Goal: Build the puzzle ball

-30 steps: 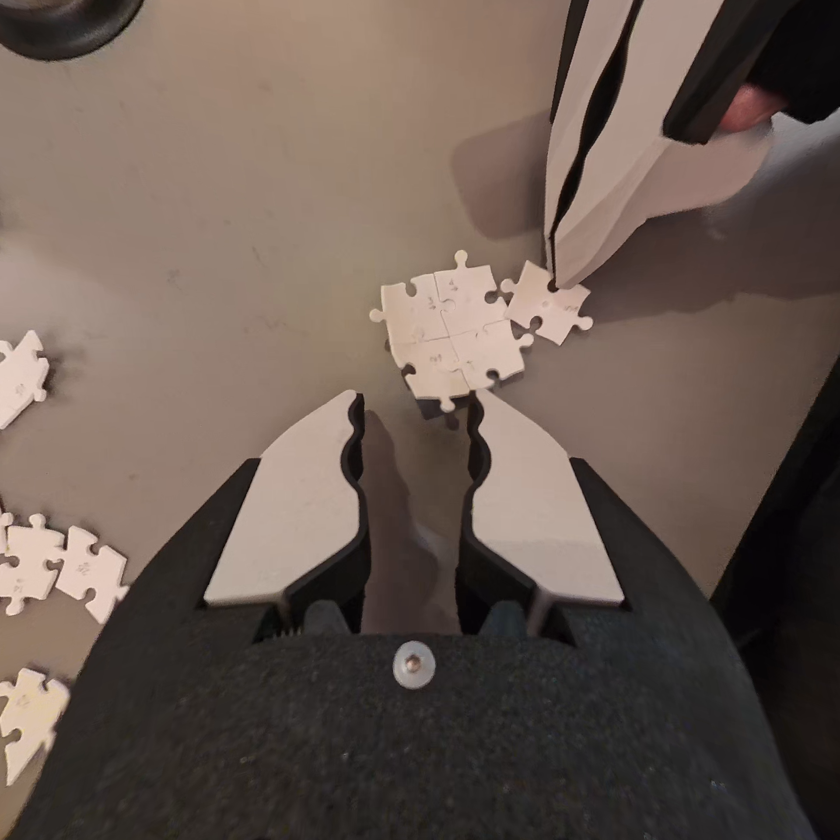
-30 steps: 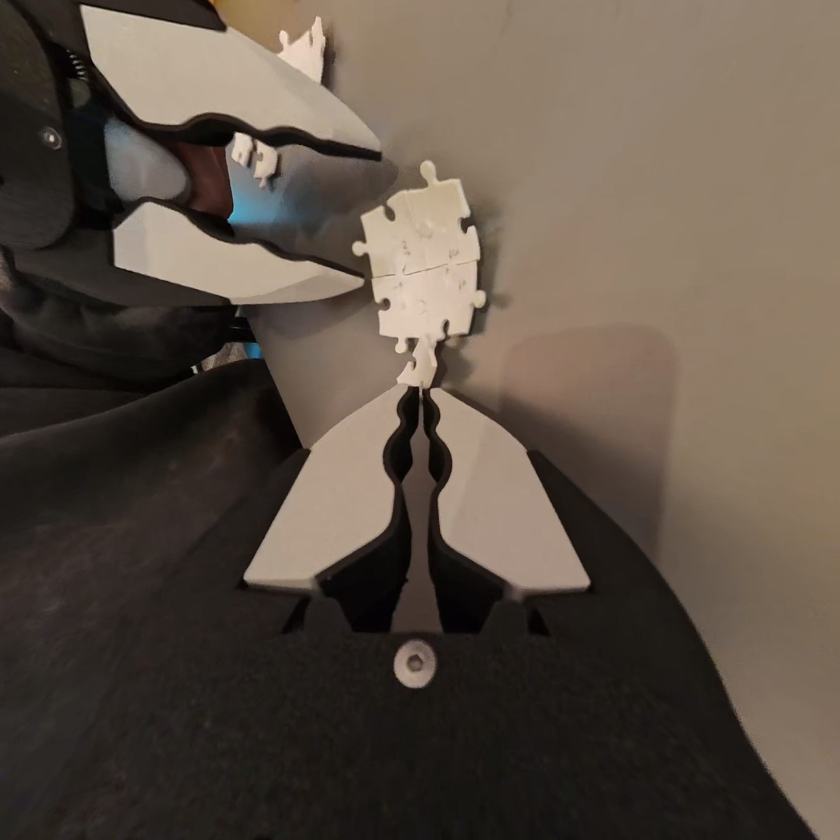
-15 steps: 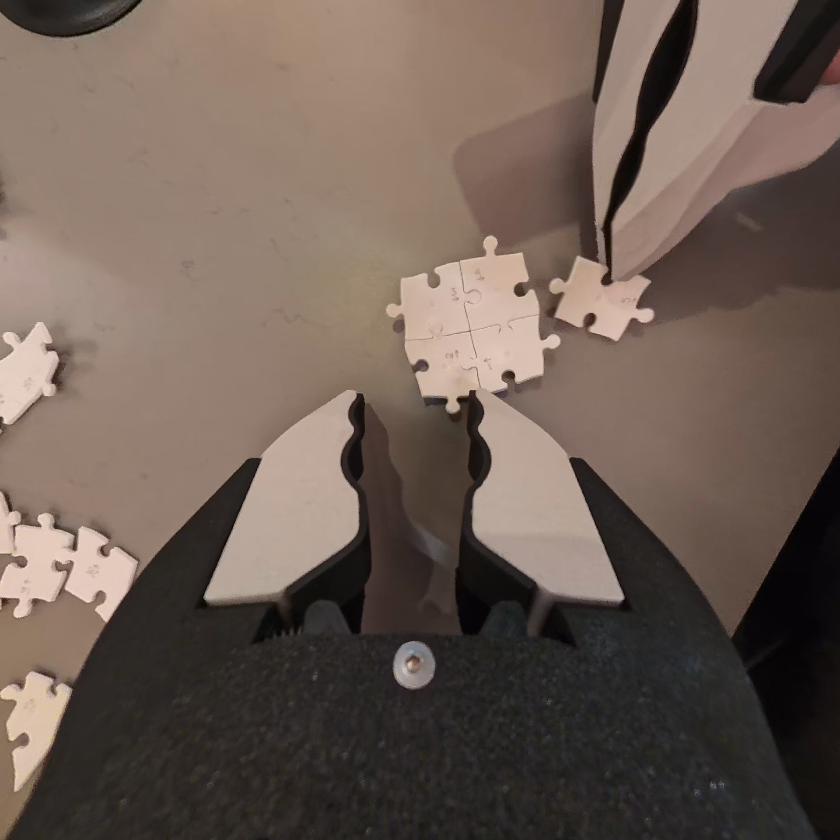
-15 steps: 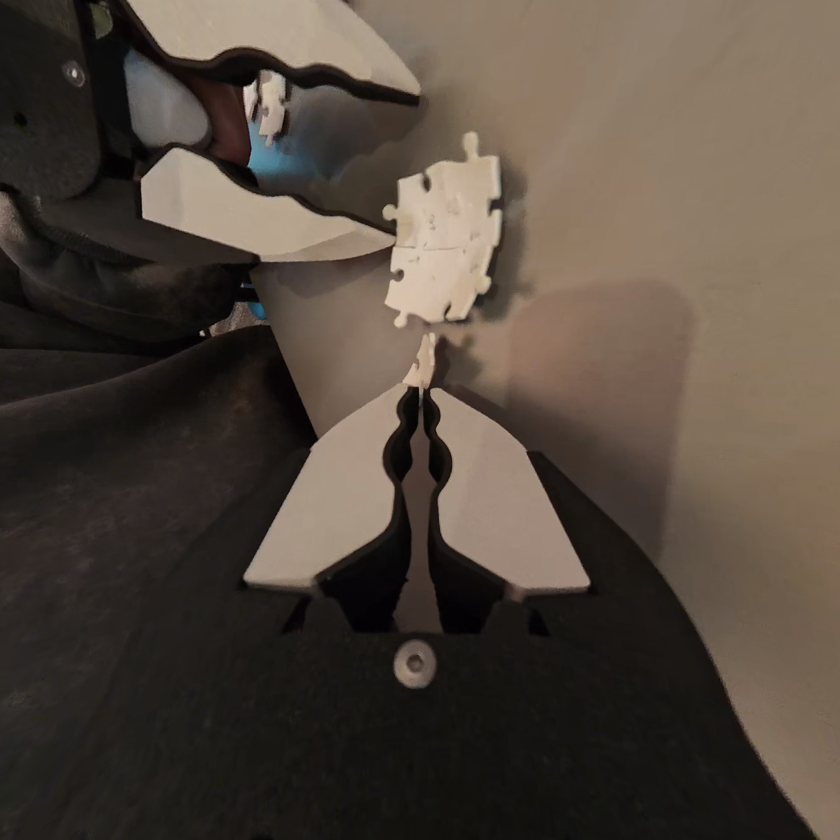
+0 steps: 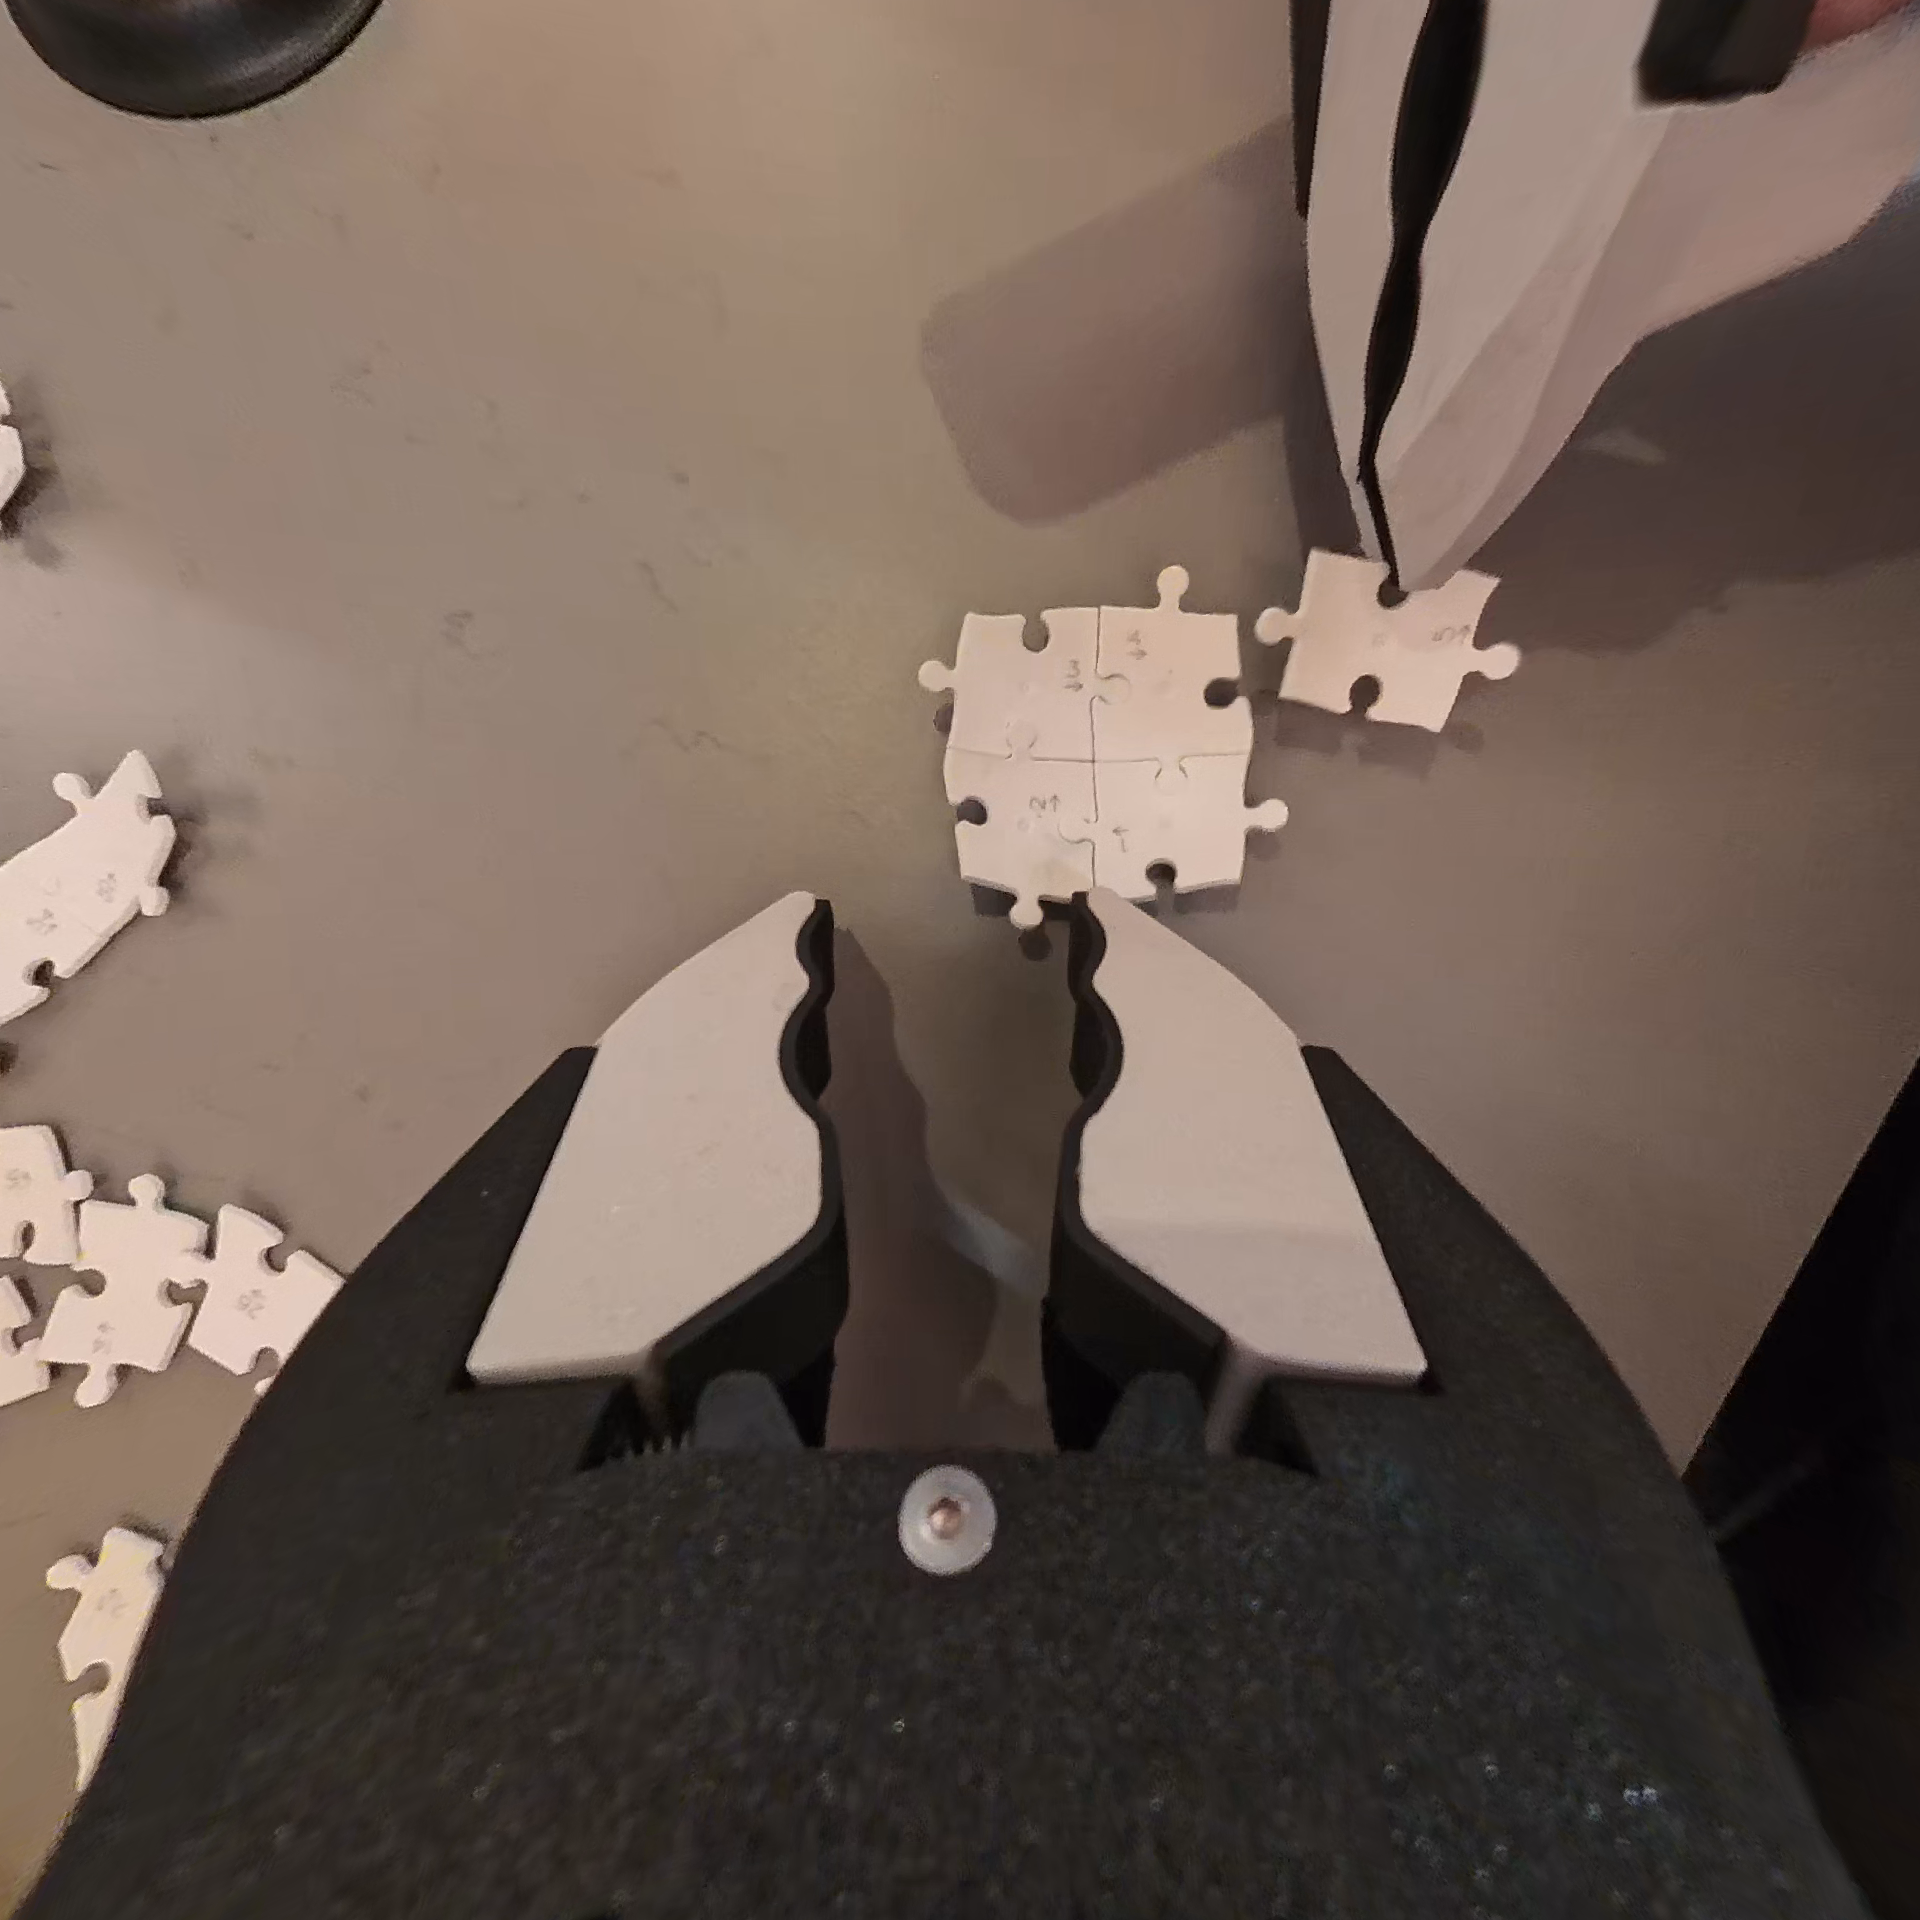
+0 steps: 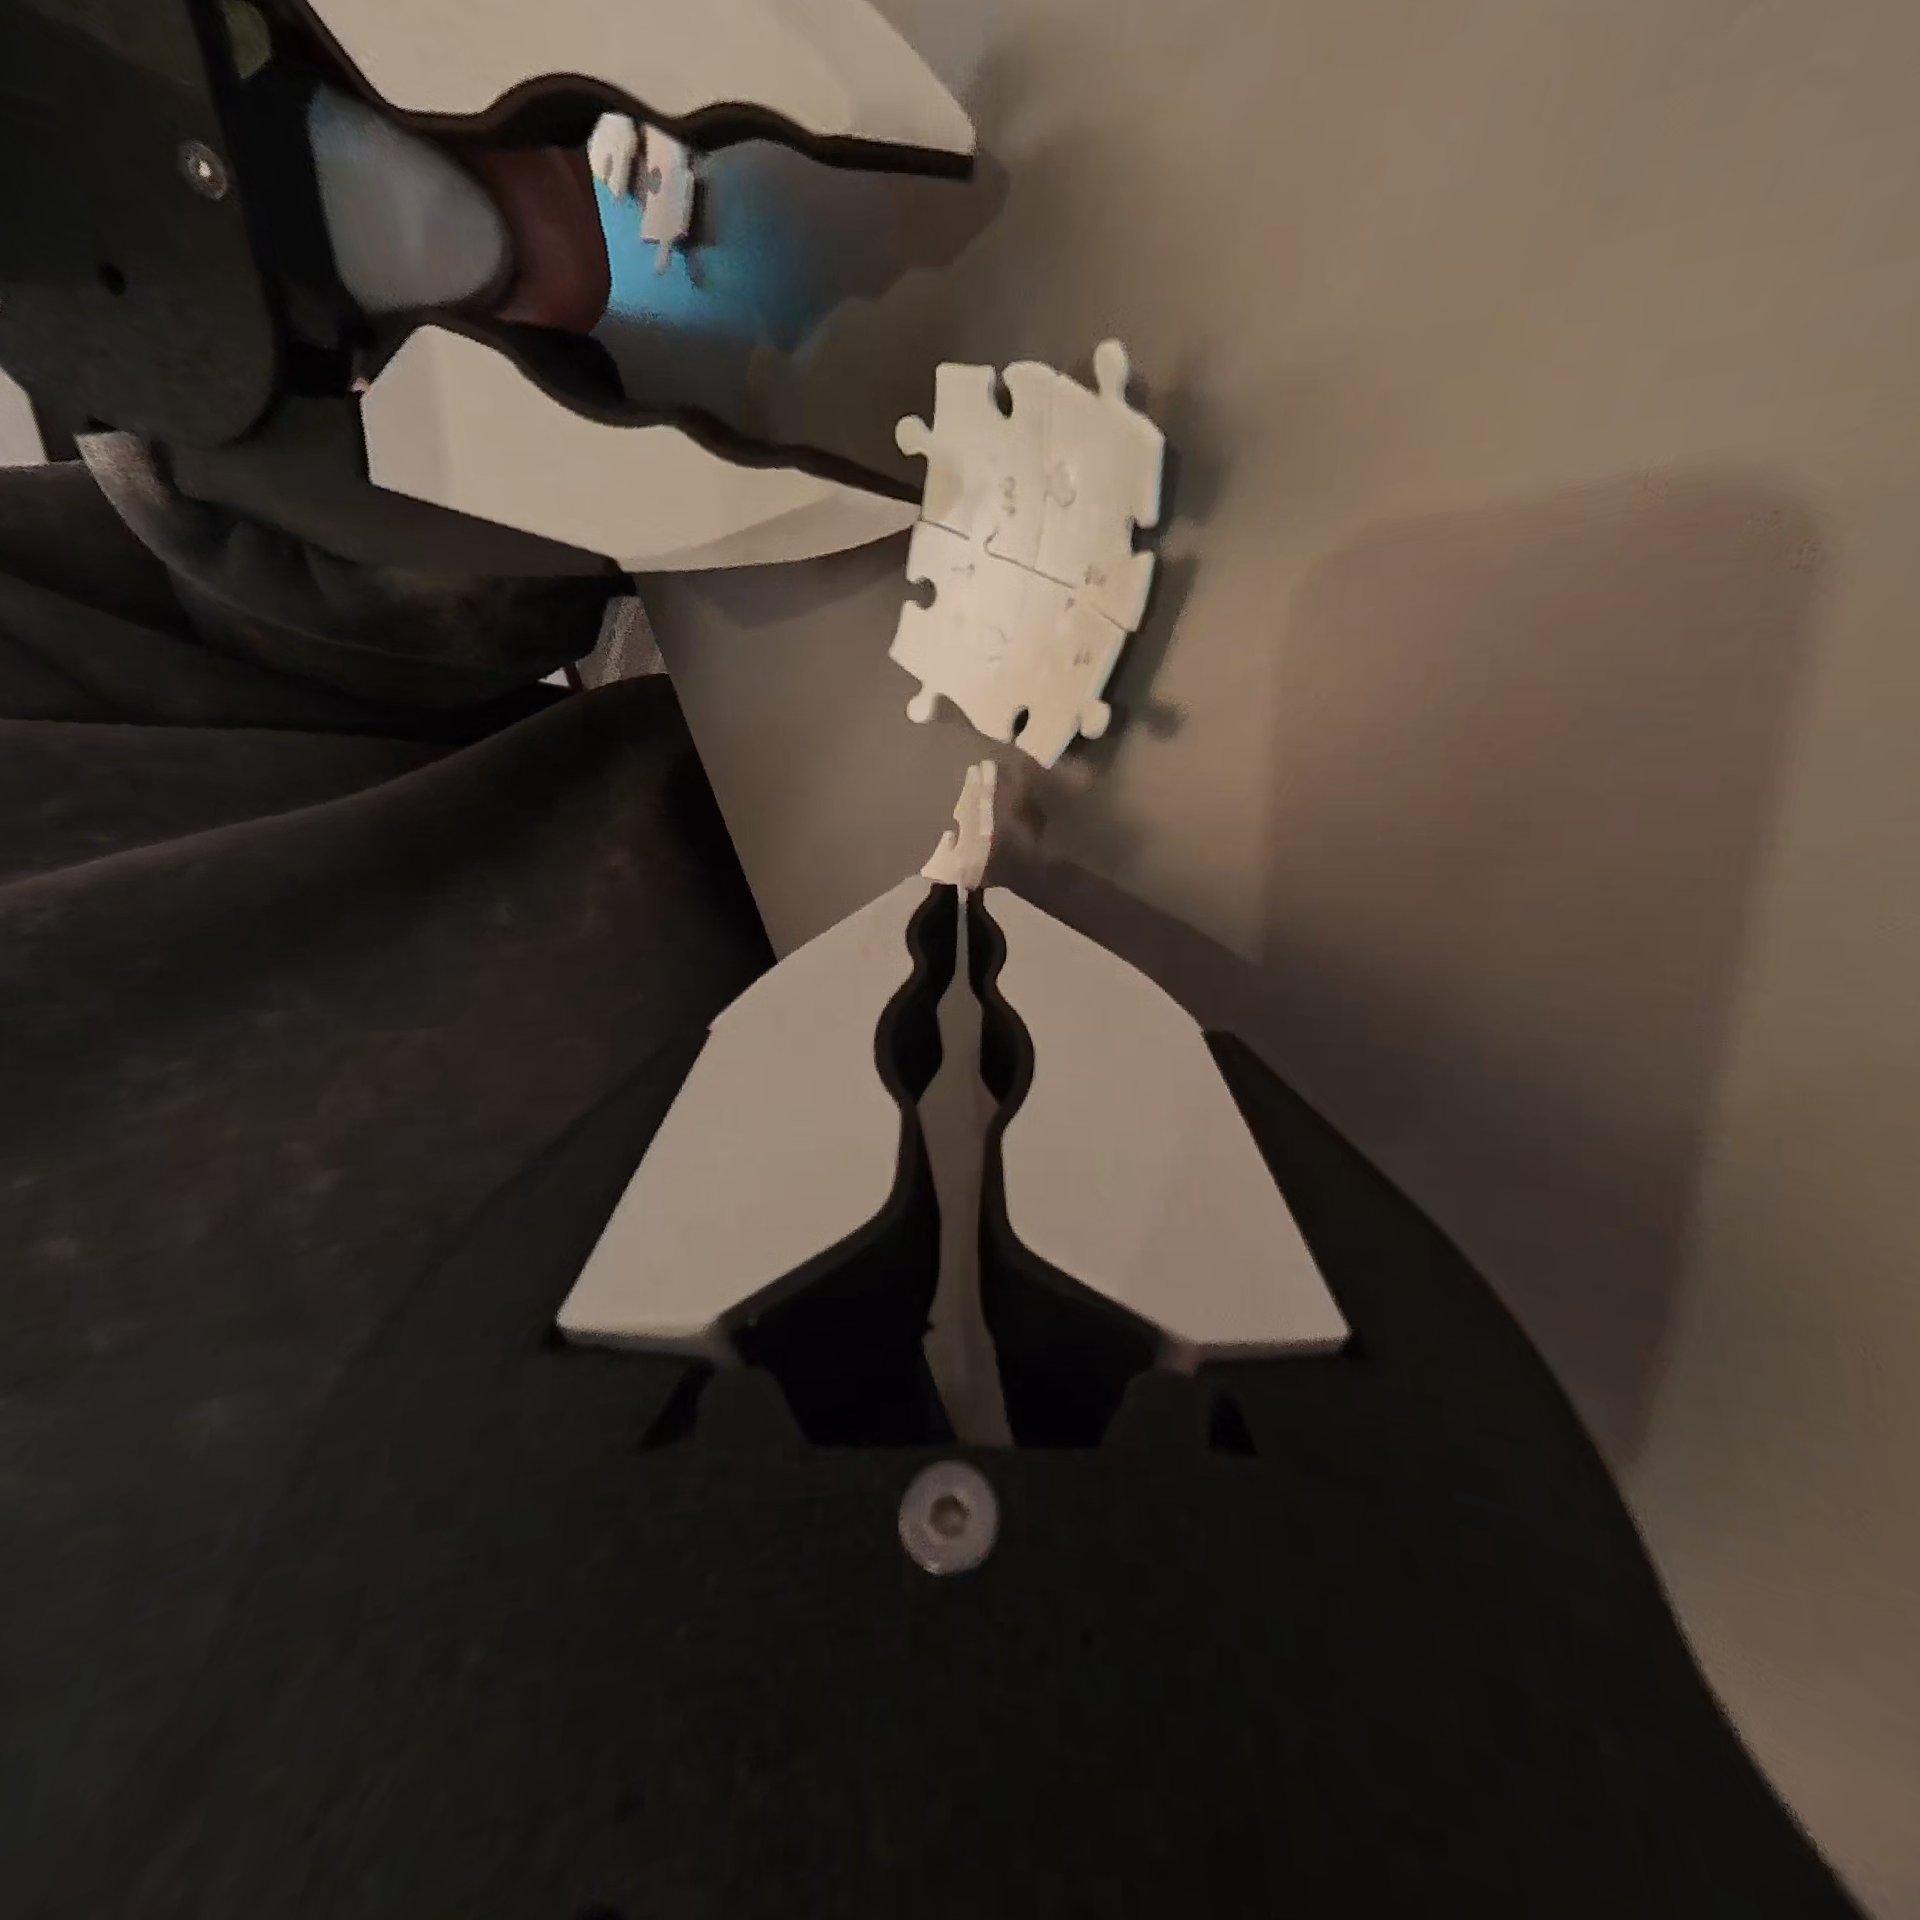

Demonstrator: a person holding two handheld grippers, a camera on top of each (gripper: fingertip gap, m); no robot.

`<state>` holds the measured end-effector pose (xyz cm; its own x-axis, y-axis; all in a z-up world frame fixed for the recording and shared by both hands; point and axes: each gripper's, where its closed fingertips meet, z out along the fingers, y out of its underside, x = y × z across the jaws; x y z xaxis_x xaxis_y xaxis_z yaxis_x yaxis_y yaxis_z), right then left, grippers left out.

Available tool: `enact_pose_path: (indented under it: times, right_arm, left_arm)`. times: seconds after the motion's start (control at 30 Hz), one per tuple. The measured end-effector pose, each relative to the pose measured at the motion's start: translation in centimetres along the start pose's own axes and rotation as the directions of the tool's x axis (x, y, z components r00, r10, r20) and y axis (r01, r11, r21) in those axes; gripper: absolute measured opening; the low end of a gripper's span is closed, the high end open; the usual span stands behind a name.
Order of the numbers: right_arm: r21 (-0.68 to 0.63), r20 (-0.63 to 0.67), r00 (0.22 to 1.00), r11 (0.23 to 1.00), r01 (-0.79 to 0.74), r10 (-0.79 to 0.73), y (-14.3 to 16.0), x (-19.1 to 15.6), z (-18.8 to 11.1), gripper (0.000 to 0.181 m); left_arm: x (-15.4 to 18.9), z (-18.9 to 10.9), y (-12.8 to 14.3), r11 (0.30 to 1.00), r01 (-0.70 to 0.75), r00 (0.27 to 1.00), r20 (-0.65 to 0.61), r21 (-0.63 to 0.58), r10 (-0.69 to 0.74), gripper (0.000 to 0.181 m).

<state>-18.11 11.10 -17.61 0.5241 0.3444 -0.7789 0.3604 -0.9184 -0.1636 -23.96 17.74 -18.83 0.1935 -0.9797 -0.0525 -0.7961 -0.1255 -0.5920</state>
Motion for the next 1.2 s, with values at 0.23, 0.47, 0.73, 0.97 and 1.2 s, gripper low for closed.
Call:
enact_pose_path:
  times: [0.23,0.47,0.73,0.97,1.2]
  right_arm:
    - [-0.004,0.05,0.999,1.0,0.002,-0.002,-0.18,-0.65,0.78,0.002]
    - [0.007,0.039,0.999,1.0,-0.006,0.005,-0.43,-0.34,0.22,0.002]
    - [-0.02,0.033,0.999,1.0,-0.006,0.007,-0.33,-0.26,0.57,0.002]
    - [-0.019,0.035,0.999,1.0,-0.014,0.015,-0.37,-0.13,0.72,0.002]
    - [-0.04,0.037,0.999,0.999,-0.032,0.033,-0.24,0.2,0.93,0.002]
  left_arm:
    - [0.17,-0.07,0.06,1.0,0.002,1.0,-0.004,0.003,-0.002,0.043]
    - [0.1,0.06,0.04,1.0,-0.002,1.0,-0.006,0.001,0.002,0.043]
    - [-0.09,-0.04,0.13,1.0,-0.003,1.0,0.005,-0.005,0.003,0.042]
    - [-0.17,-0.01,0.14,1.0,-0.006,1.0,0.01,-0.008,0.006,0.042]
    - [-0.23,0.1,0.24,1.0,-0.008,1.0,0.013,-0.014,0.009,0.042]
